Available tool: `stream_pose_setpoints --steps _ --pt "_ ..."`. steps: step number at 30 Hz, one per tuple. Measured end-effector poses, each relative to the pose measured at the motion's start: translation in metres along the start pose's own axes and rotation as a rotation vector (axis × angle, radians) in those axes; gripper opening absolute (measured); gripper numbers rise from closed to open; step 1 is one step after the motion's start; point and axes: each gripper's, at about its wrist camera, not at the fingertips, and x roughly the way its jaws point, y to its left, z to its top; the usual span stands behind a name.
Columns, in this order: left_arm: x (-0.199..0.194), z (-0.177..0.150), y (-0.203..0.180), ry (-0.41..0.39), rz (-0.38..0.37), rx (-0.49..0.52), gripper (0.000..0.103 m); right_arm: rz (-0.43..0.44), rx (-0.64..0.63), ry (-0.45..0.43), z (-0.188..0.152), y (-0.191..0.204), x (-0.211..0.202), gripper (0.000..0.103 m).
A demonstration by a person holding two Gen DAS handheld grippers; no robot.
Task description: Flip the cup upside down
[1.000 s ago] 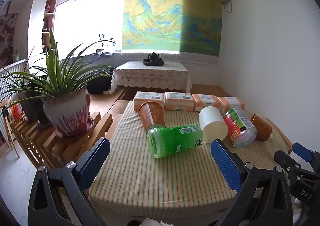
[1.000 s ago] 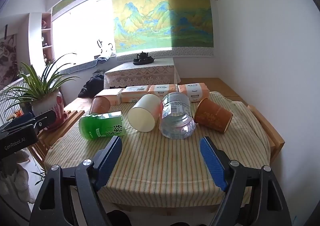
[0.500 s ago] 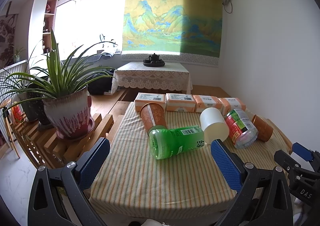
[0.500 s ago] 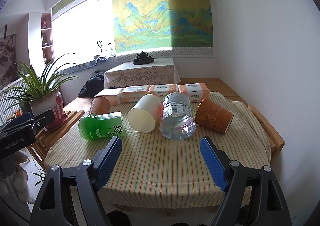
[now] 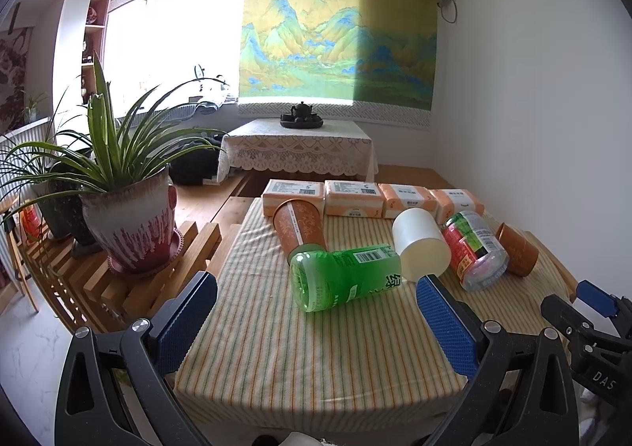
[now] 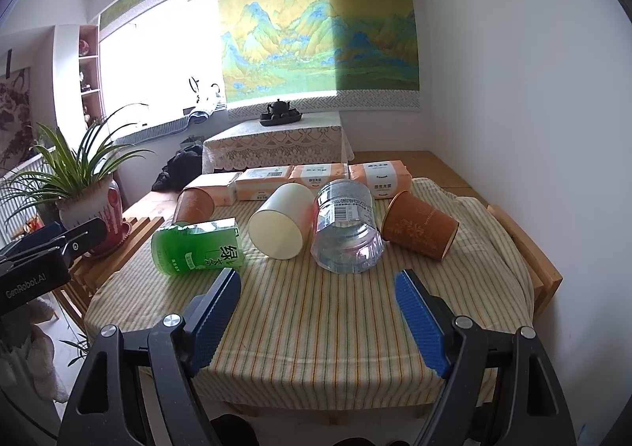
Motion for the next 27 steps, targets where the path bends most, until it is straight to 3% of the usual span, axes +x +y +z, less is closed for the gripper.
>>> stream_pose_setpoints --steps 27 --pt "0.011 0.002 0.003 0.023 -0.004 0.003 0.102 -0.003 0.007 0.004 -0.001 -0.001 0.003 0.078"
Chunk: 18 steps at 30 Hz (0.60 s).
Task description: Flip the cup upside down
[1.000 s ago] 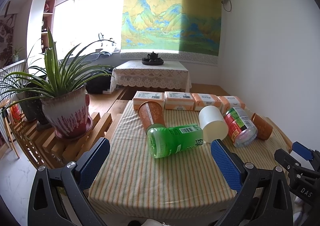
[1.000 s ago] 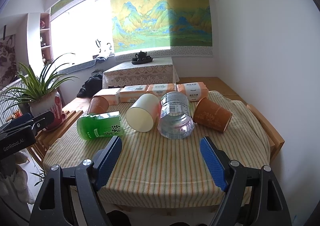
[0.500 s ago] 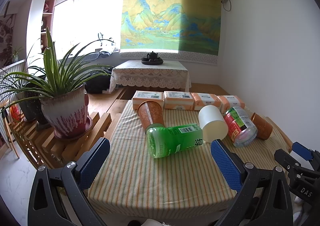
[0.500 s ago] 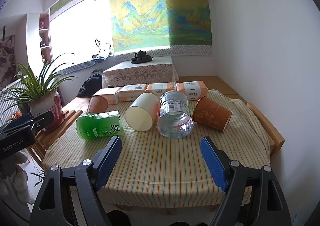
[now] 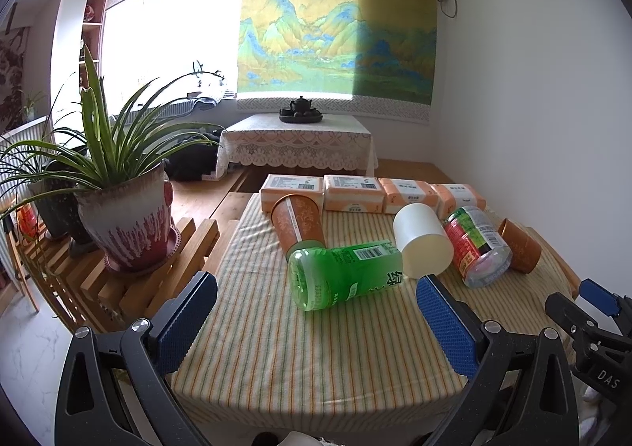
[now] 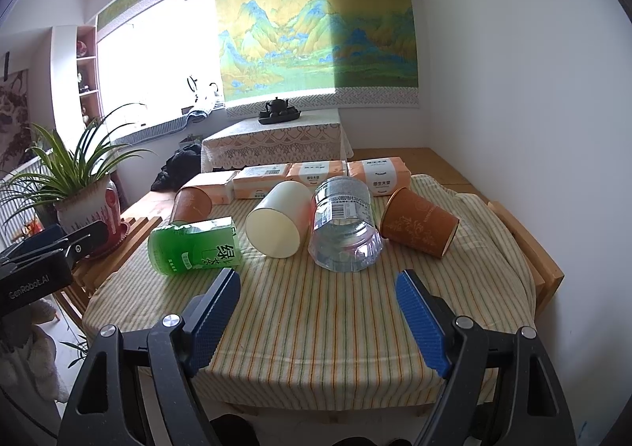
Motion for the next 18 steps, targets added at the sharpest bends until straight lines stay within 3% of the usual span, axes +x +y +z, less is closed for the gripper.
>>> stream_pose_setpoints --steps 7,18 --pt "0.007 0.002 0.002 0.017 0.001 0.001 0.102 -0.002 0.007 0.003 -0.002 -0.002 0.003 0.078" --pt "0.049 0.019 0.018 0.109 0.002 -0.033 0.102 -0.001 0.030 0.009 -0.004 -0.010 0.007 0.078"
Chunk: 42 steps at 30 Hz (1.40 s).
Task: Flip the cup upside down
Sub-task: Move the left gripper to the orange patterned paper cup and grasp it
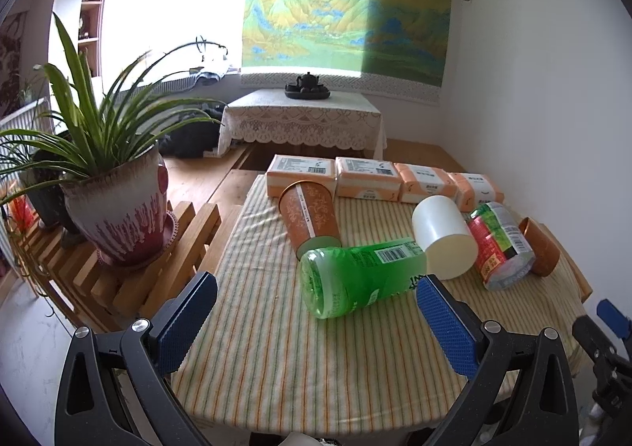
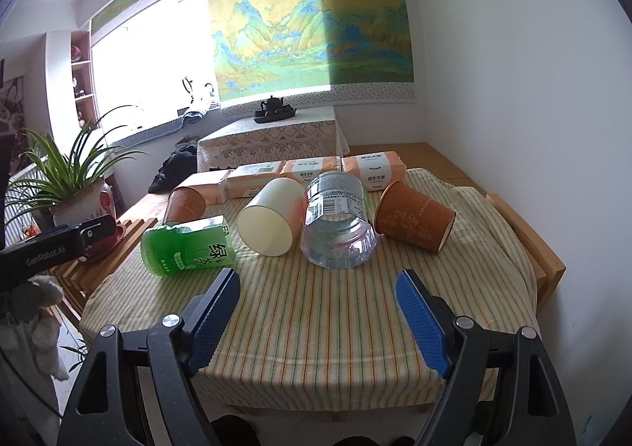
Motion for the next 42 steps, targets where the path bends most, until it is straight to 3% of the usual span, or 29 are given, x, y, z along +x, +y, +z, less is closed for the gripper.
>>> stream_pose_setpoints --steps 10,16,23,31,42 --pt "0.070 0.043 0.014 0.175 -0.043 -0.027 0.102 -0.010 0.026 0.006 -0.003 -0.011 0.002 0.078" --pt "0.132 0.065 0.024 0.324 -0.080 -0.103 0.102 -0.009 0.040 0.009 -0.005 -0.017 0.003 0.078" --pt "0.191 0.071 0.028 0.428 -0.040 -0.123 0.102 -0.020 0.053 0.016 -0.008 -0.026 0.004 0.078" --pt "0.222 0.066 0.039 0.486 -0.043 -0.191 0.098 -0.040 0.075 0.022 -0.010 -0.038 0.006 0.078" --pt "0.226 0.063 0.048 0.505 -0.058 -0.206 0.068 -0.037 0.070 0.031 -0.011 -0.034 0.008 0.078"
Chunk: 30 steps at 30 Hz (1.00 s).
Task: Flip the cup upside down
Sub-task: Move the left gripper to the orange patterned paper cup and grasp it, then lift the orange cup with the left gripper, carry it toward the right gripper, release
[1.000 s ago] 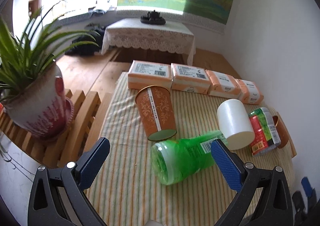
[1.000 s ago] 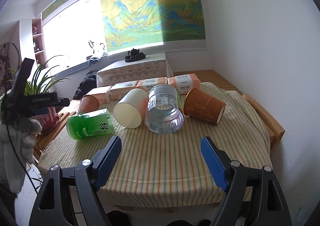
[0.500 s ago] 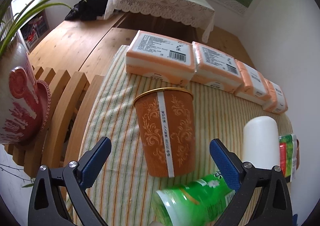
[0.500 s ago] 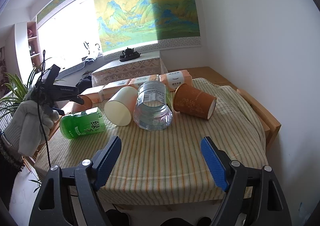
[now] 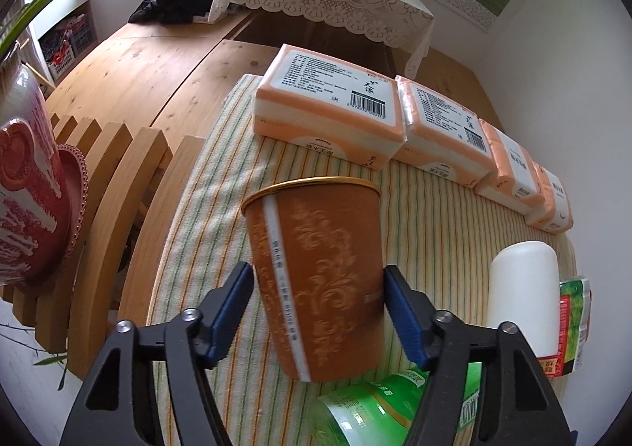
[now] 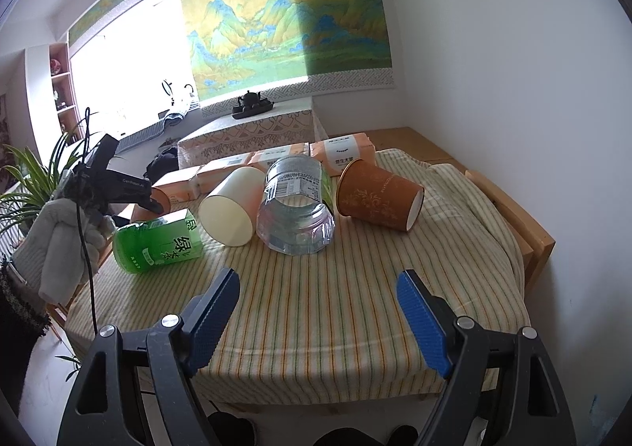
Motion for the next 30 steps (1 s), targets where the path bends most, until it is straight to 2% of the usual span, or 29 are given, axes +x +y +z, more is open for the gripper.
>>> stream_pose_setpoints --steps 8,19,21,25,30 --pt "-0.016 0.002 0.006 -0.054 0.005 0.010 0.067 0.002 0.000 0.000 0.000 0.000 0.001 0.078" --pt "-0.088 -0.008 -0.002 -0.202 0.033 0.092 0.067 0.013 0.002 -0.003 -0.001 0.003 -0.001 0.078" --pt "-0.102 -0.013 -0.005 -0.213 0.010 0.111 0.067 0.016 0.002 -0.005 -0.001 0.003 -0.001 0.078" --pt "-0.122 -0.032 -0.032 -0.224 -0.019 0.211 0.068 0.016 0.007 -0.010 -0.001 0.001 -0.004 0.078" --pt "-0.128 -0.078 -0.086 -0.194 -0.062 0.394 0.068 0.008 0.020 -0.018 0.000 -0.004 -0.007 0.079"
